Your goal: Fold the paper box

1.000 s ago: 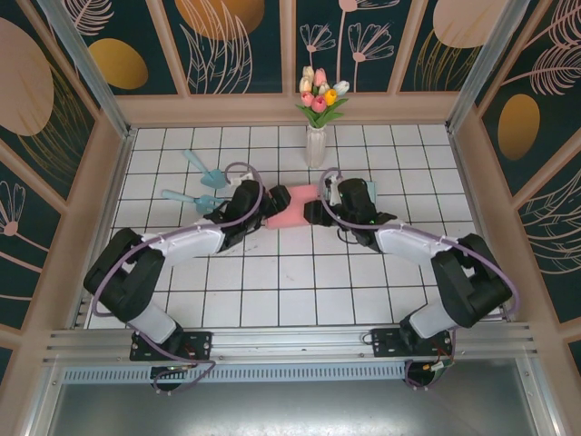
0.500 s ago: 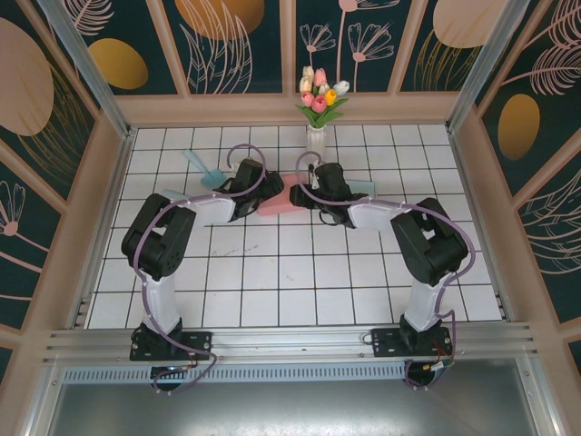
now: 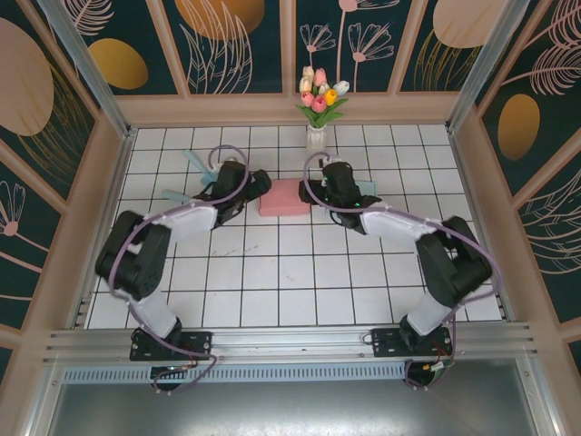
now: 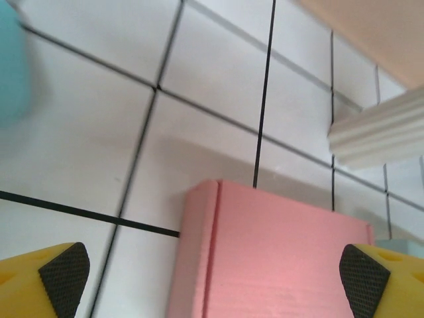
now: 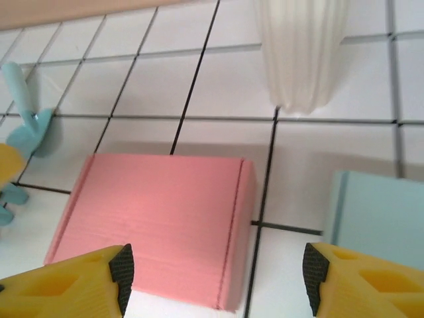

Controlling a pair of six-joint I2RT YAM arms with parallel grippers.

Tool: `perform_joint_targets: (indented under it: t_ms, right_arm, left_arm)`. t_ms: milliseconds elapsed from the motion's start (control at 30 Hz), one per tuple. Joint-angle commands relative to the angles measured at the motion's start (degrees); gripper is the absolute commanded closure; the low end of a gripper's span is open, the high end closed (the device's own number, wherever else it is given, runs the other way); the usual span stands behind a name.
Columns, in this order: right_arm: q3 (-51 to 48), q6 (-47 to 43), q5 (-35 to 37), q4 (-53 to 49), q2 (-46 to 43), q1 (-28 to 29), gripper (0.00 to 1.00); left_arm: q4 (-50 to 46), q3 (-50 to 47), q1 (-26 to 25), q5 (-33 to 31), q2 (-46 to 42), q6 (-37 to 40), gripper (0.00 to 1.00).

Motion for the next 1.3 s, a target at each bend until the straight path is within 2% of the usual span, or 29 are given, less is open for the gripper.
perform_joint_targets:
  t_ms: [0,67,100,133,233,300,400,433,500,533,567,633,700,733,833,1033,1233,1267]
  right_arm:
    - [-5.3,-4.6,5.8,0.6,-9.7,0.3,0.23]
    - [-8.7,-6.4,9.2,1.0,-14.6,0.1,0.14]
    - [-10.2,-7.1,11.3,1.3,-17.1,-0.1,0.03]
    - [-11.9,-7.9,13.4,1.6,-19.6,-0.5,0.01]
    - [-16.4,-9.8,17.8,3.2,-25.8,-2.6,0.01]
    - [-19.7,-11.2,20.2,5.0,-28.2,-7.6,0.01]
    - [-23.2,-10.5,22.5,6.2,-28.3,-15.1,0.01]
    - [-24.5,-10.9,21.8,7.5,-27.8,-17.9,0.01]
    - [-27.4,-11.9,20.5,11.3,-26.8,-22.5,0.01]
    - [-28.8,-12.5,19.7,13.3,-26.3,-24.6,0.01]
    - [-30.3,-12.7,18.8,15.0,-25.9,-27.4,0.01]
    - [-31.9,-9.3,15.6,16.4,-25.5,-32.5,0.01]
    - [-34.2,-7.3,5.5,21.0,-25.4,-37.0,0.01]
    - [-35.4,-7.4,2.1,23.7,-25.4,-37.9,0.01]
    - [-38.5,-9.0,0.7,31.5,-24.6,-38.1,0.01]
    - [-45.0,-8.9,3.6,47.2,-21.1,-38.2,0.01]
    - [-44.8,-9.9,0.5,52.2,-18.0,-38.2,0.01]
    - [-44.8,-10.3,0.0,53.1,-17.4,-38.2,0.01]
  left_arm:
    - [3.1,-5.0,0.2,-7.3,-9.7,4.4,0.02]
    - [3.9,-8.4,0.2,-11.7,-15.3,6.7,0.02]
    - [4.8,-10.6,0.3,-14.0,-18.3,8.7,0.02]
    - [5.5,-12.6,0.3,-17.2,-20.8,10.7,0.01]
    - [11.0,-20.8,0.4,-24.9,-28.5,18.7,0.02]
    - [20.0,-28.8,0.4,-30.5,-34.4,24.0,0.02]
    - [38.4,-41.2,0.8,-39.4,-40.4,37.0,0.02]
    - [39.9,-42.9,2.3,-41.5,-40.7,39.1,0.02]
    - [33.6,-41.6,6.2,-40.6,-39.4,39.0,0.01]
    - [34.6,-41.8,7.0,-40.0,-37.9,38.6,0.01]
    - [37.3,-42.7,7.9,-36.8,-36.1,38.6,0.02]
    - [41.4,-43.8,9.7,-32.6,-31.7,38.6,0.01]
    - [46.8,-44.5,11.7,-31.2,-26.9,37.9,0.01]
    - [45.5,-43.7,11.8,-30.0,-26.5,38.0,0.01]
    - [51.2,-44.1,13.3,-28.1,-24.1,39.6,0.01]
    - [54.3,-42.2,16.4,-23.8,-19.9,40.3,0.01]
    - [55.6,-40.2,17.1,-21.9,-16.8,43.3,0.01]
    - [58.1,-40.9,17.2,-21.6,-16.2,44.0,0.01]
